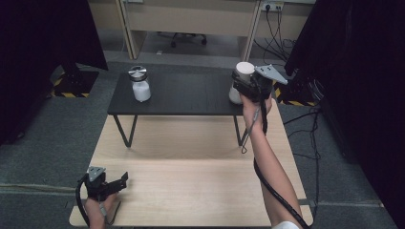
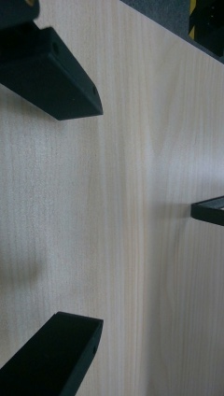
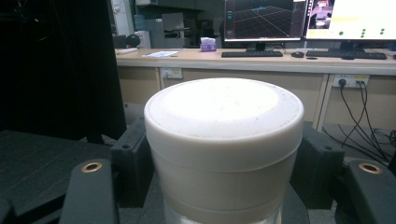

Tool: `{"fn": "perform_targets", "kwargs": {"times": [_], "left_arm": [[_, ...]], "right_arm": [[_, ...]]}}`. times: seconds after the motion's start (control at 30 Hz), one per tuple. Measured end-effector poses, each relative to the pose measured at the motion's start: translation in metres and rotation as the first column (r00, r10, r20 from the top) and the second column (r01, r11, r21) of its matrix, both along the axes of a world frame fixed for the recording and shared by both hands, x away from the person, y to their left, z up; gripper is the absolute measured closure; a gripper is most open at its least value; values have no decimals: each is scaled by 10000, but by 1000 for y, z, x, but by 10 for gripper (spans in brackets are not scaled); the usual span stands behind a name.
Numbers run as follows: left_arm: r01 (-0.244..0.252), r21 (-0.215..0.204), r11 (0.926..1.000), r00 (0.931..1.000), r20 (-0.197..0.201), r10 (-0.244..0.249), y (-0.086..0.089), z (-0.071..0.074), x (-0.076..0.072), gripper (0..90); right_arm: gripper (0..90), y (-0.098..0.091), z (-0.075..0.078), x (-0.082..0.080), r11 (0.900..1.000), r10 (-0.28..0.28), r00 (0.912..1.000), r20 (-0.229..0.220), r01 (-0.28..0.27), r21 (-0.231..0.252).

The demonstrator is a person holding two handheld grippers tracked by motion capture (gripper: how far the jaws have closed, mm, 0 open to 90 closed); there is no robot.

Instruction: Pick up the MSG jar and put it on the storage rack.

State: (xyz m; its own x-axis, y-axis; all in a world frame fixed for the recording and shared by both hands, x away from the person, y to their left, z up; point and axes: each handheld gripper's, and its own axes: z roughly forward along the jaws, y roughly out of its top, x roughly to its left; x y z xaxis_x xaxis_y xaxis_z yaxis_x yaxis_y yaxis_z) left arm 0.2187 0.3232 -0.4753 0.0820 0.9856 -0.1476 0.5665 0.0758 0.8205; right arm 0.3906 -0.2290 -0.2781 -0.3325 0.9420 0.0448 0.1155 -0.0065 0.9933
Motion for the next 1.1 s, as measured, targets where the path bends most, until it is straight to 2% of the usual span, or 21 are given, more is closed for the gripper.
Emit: {"fn": "perform_targets", "kwargs": {"times": [0.27,0.9,1.1], "left_arm": [[-37,-85,10000,10000,2,37,1,0,0,2],[-92,-161,9998,10000,-14,92,2,0,0,3],[-93,-145,9999,9999,-40,93,1,0,0,3]], "right_arm": [[339,2,0,2,9996,-74,10000,9,74,-259],[332,0,-6,5,9999,-70,9999,121,71,-97],[100,-1,-10,4,10000,5,9999,101,-4,-63]]}}
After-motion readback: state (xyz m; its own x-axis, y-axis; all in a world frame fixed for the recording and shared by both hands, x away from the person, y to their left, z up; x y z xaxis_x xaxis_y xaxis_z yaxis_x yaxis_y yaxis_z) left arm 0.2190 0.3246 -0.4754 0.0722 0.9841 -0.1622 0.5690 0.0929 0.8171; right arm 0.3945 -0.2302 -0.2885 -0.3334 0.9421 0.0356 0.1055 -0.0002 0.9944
